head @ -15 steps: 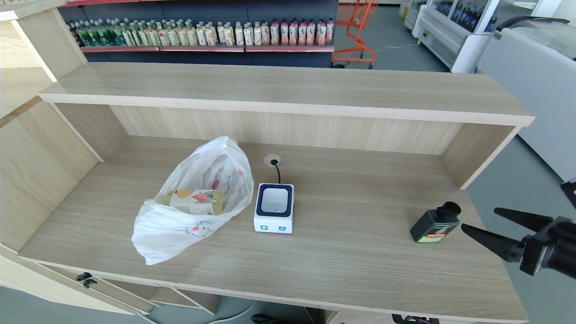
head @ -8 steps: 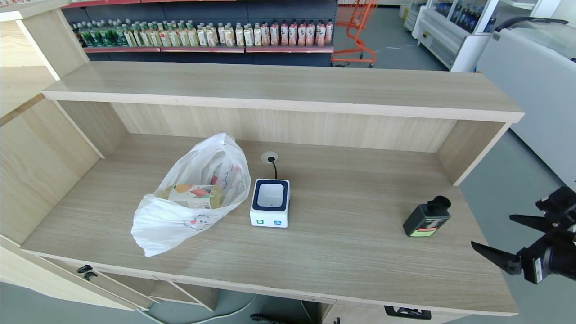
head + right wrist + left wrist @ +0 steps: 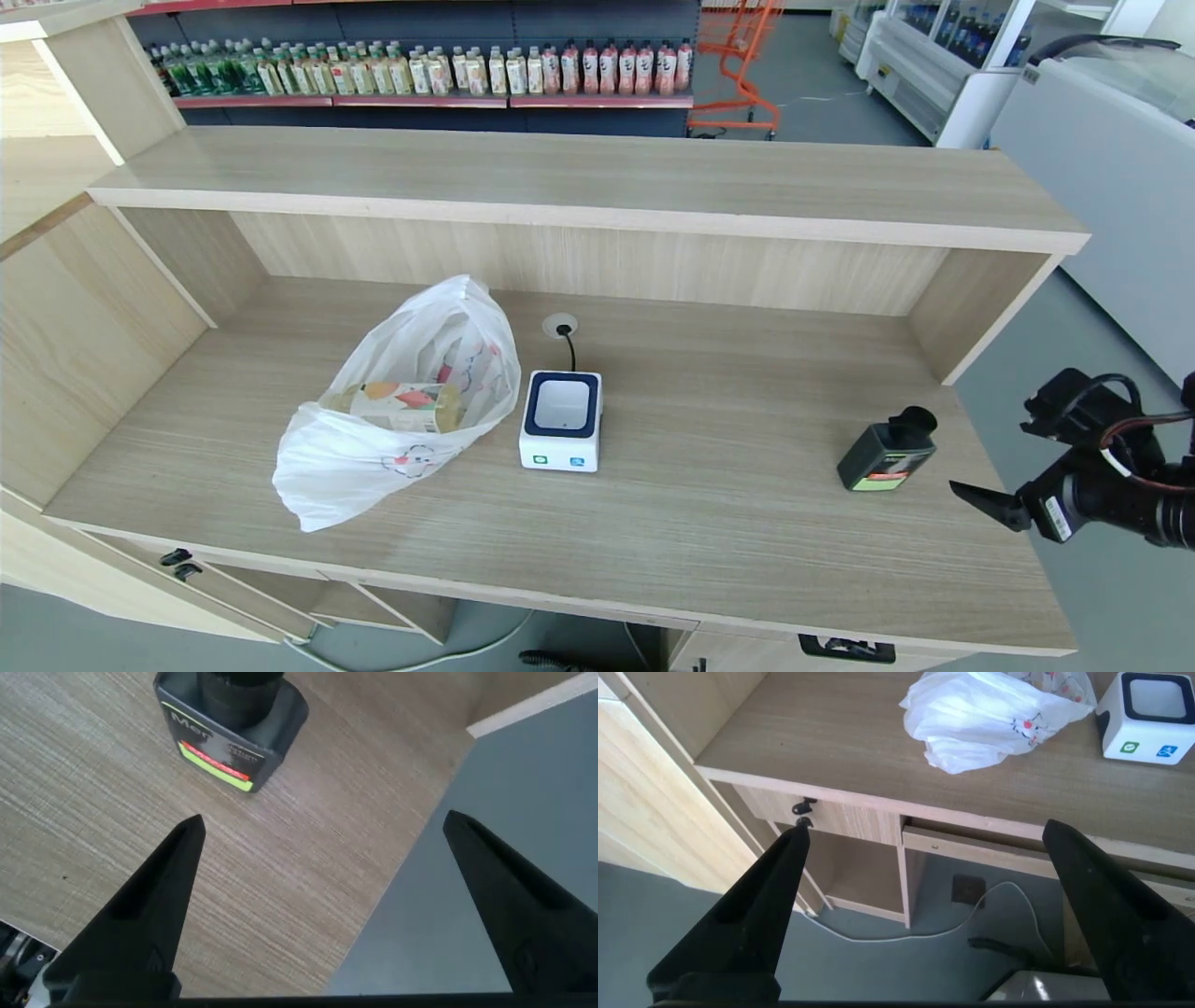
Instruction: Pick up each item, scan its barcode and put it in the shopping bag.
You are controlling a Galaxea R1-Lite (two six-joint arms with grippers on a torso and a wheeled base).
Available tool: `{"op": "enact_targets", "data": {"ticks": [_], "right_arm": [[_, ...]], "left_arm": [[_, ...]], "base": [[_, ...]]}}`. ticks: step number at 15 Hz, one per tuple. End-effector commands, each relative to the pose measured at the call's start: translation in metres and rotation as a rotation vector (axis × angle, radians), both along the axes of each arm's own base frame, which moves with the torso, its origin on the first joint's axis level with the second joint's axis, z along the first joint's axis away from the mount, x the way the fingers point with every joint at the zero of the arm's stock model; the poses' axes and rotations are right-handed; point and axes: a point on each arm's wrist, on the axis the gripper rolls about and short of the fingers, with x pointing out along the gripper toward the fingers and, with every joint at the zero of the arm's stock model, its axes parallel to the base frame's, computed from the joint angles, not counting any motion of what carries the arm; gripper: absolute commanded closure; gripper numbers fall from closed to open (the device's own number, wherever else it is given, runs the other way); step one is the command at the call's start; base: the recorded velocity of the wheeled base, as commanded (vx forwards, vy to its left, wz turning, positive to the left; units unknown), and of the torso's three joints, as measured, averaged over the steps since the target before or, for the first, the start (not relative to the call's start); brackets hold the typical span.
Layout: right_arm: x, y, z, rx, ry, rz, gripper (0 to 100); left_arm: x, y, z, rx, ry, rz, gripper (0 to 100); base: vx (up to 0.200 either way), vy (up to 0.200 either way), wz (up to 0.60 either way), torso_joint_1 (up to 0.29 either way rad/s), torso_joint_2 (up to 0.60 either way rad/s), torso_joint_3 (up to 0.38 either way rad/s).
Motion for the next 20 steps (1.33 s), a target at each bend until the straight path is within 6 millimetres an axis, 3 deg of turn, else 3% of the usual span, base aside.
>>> {"op": "enact_targets", "data": {"ticks": [1,4,8,13,20], "right_arm": [[0.014,0.003,-0.012,-0.010,0.041,0.037,0],[0.030,0.029,-0.014,-0.010,0.043,0.140,0],[0.046,0.038,-0.029,-0.020,0.085,0.173,0],[0.068,0.042,-0.029,-0.024,0.060,0.187,0],[0.083,0.058,-0.034,-0.018,0.058,0.240,0]], "left_arm": [[0.000,0.000,0.000,0.000,0.000,0.001,0],[0.000,0.000,0.000,0.000,0.000,0.001,0],[0.000,0.000,0.000,0.000,0.000,0.001,0],[0.000,0.000,0.000,0.000,0.000,0.001,0],[0.000,0.000,0.000,0.000,0.000,0.001,0]], "base": [[0.000,0.000,0.00,0.000,0.00,0.000],[0.000,0.000,0.00,0.000,0.00,0.000],[0.000,0.000,0.00,0.000,0.00,0.000],[0.000,0.000,0.00,0.000,0.00,0.000],[0.000,0.000,0.00,0.000,0.00,0.000]]}}
